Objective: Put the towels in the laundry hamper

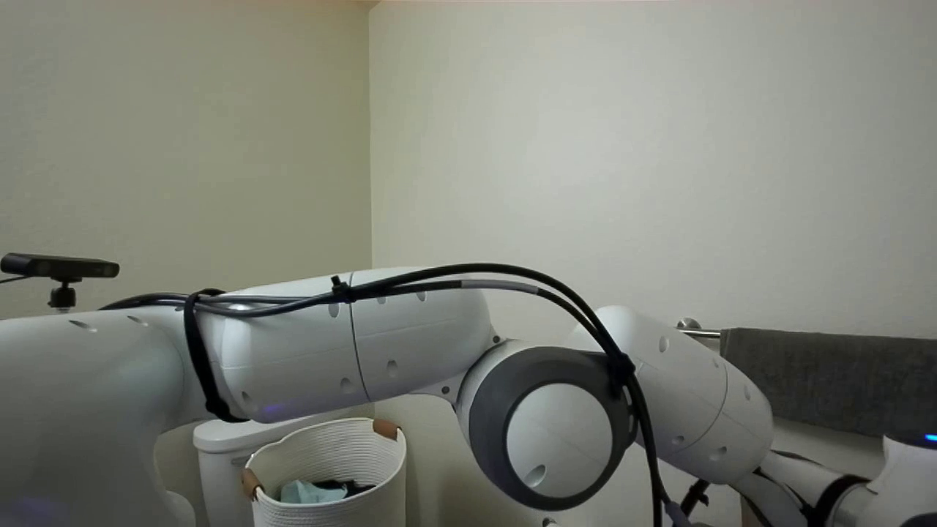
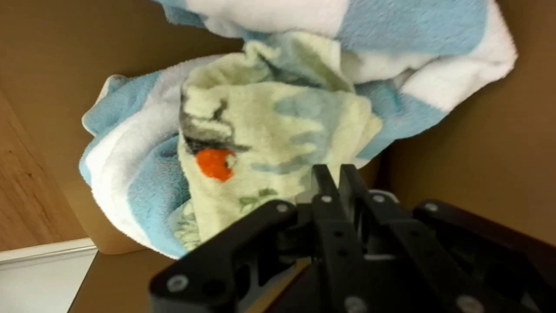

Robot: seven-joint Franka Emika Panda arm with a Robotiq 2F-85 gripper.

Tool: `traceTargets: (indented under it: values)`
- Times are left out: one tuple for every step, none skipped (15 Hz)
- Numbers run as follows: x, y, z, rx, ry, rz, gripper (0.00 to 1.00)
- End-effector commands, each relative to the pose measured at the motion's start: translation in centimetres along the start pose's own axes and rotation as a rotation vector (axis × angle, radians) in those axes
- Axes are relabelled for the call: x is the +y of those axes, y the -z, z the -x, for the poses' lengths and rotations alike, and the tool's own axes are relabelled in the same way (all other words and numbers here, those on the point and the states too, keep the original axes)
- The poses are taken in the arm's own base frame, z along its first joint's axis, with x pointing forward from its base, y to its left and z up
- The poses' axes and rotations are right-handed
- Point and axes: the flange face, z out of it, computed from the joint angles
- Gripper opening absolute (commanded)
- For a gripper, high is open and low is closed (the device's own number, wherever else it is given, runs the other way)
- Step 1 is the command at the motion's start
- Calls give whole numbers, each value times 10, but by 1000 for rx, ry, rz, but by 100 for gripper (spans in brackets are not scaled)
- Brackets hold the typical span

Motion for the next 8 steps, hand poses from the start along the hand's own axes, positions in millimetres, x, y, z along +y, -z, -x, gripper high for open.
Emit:
traceTargets:
  values:
    - [-25, 29, 29, -41, 89, 24, 11]
    - [-30, 33, 38, -31, 96, 42, 10]
    - [-34, 35, 45, -20, 103, 48, 8]
    - [-35, 32, 49, -23, 103, 47, 8]
    - [-35, 28, 52, -15, 102, 42, 33]
    - [-32, 18, 50, -4, 88, 32, 33]
    - [-26, 10, 48, -9, 72, 46, 34]
    - [-16, -1, 41, -14, 40, 81, 39]
